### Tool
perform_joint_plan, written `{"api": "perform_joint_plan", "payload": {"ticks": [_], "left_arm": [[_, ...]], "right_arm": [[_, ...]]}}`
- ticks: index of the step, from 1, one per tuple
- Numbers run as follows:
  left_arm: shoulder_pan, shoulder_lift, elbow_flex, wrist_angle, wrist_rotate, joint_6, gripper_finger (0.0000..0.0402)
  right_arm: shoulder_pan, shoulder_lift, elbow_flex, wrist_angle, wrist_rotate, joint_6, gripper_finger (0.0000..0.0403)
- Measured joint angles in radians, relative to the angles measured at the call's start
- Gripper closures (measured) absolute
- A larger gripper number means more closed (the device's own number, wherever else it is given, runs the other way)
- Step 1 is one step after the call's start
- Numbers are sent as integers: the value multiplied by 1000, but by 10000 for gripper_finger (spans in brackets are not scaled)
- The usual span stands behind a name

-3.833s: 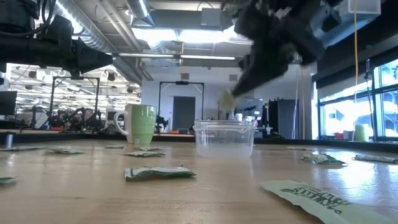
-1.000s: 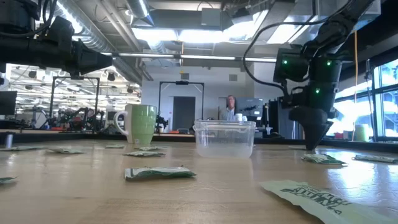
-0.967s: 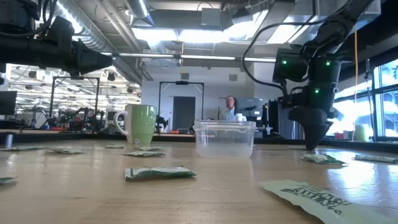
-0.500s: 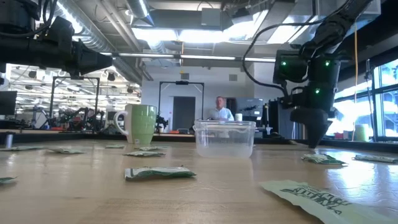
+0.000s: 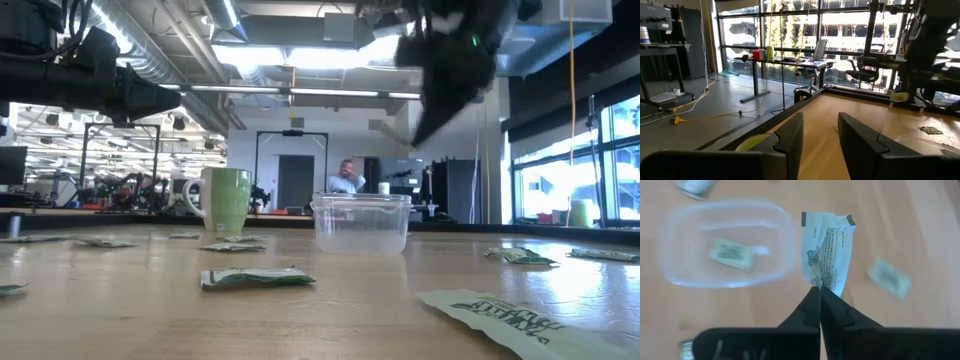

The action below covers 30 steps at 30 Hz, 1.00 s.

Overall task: Pick and place items into bin
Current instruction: Put the stevia packet into the transparent bin

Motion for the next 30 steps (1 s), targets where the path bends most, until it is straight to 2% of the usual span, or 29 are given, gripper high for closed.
{"api": "perform_joint_plan", "payload": {"ticks": [7,16,25,30], "left_arm": [[0,0,0,-1,0,0,286],[0,0,0,-3,1,0,286],[0,0,0,-6,1,0,286],[0,0,0,-13,1,0,286]], "right_arm": [[113,183,143,8,-2,-79,402],[131,447,241,-18,-2,-133,400],[131,482,300,-84,0,-136,375],[127,479,337,-153,23,-136,328]]}}
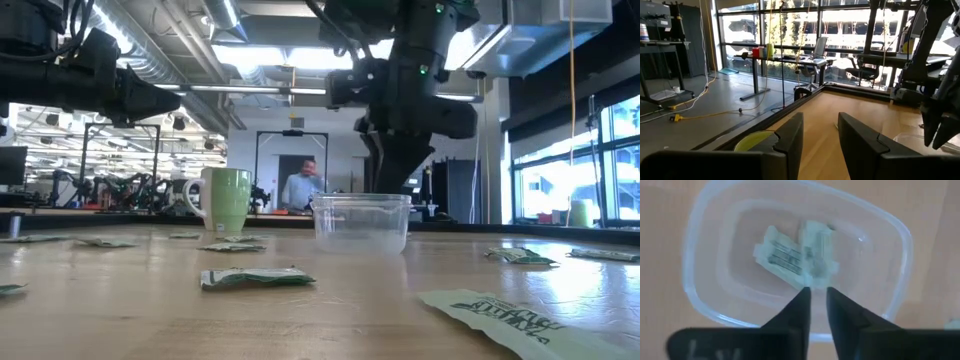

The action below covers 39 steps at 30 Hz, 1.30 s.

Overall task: Pick and place items into bin
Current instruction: Put the stevia packet into the transparent bin

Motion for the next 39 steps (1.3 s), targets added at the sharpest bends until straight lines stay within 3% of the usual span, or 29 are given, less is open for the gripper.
{"api": "perform_joint_plan", "payload": {"ticks": [3,9,14,19,27,39], "left_arm": [[0,0,0,-2,0,0,286],[0,0,0,-2,0,0,286],[0,0,0,-2,0,0,286],[0,0,0,-2,0,0,286],[0,0,0,-3,0,0,286],[0,0,0,-5,-1,0,286]], "right_arm": [[-9,-8,44,-87,66,8,301],[-88,-146,46,-153,70,-20,291],[-217,-292,-46,-44,72,-77,295],[-369,-346,-143,84,70,-86,295],[-561,-229,-203,197,-139,-112,295],[-617,-41,-203,160,-152,-157,295]]}}
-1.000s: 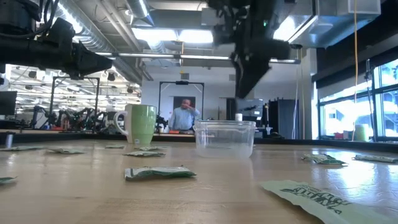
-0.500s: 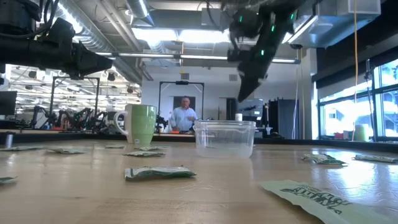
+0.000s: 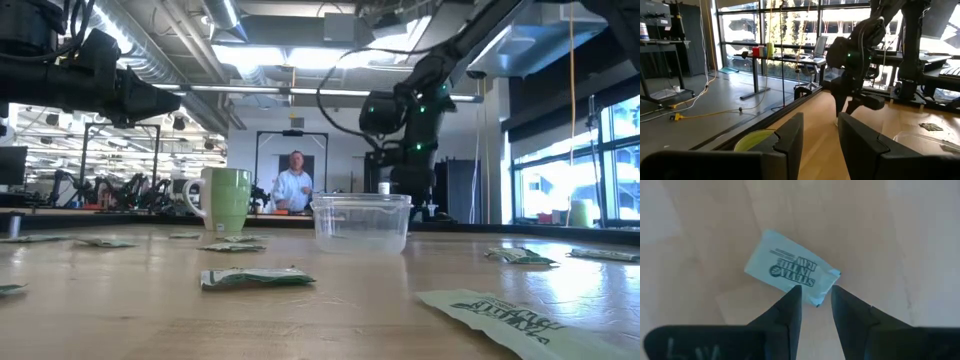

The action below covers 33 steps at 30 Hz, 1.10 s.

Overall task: Pick and place items into bin
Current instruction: Put the stevia packet into the transparent bin

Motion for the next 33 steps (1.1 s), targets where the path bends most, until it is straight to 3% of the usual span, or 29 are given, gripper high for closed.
{"api": "perform_joint_plan", "payload": {"ticks": [7,17,21,28,33], "left_arm": [[0,0,0,0,0,0,286],[0,0,0,0,-1,0,286],[0,0,0,0,-1,0,286],[0,0,0,0,-3,0,286],[0,0,0,0,-3,0,286]], "right_arm": [[-4,38,4,-1,5,0,303],[-8,42,5,-7,3,12,388],[-8,32,2,-15,3,17,396],[26,-95,11,-117,9,81,399],[150,-209,10,-147,6,147,401]]}}
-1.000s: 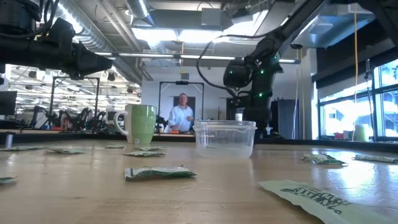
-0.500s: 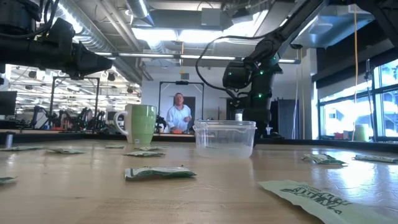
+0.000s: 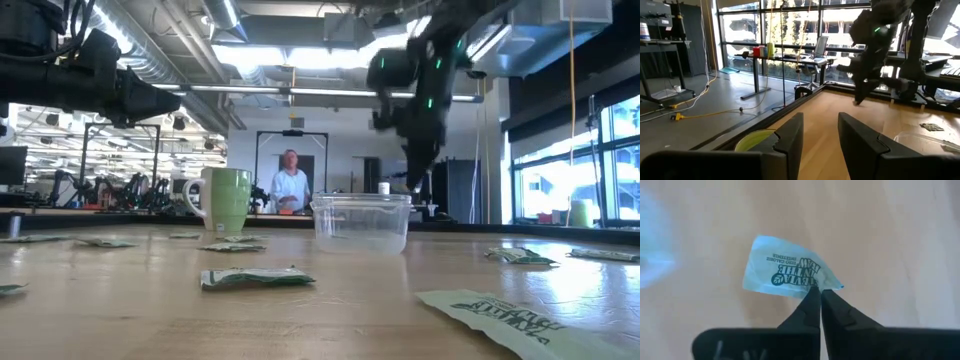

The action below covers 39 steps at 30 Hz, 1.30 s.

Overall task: Pick and place items into bin
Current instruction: Put the stevia packet into the transparent bin

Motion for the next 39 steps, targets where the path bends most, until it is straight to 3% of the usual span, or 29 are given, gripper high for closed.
{"api": "perform_joint_plan", "payload": {"ticks": [6,13,22,39], "left_arm": [[0,0,0,0,-1,0,286],[0,0,0,-2,-3,0,286],[0,0,0,-4,-3,0,286],[0,0,0,-4,-3,-1,286]], "right_arm": [[241,-47,1,26,-3,10,401],[422,27,1,185,-6,22,402],[423,127,1,247,-2,29,399],[419,133,2,242,-2,54,345]]}}
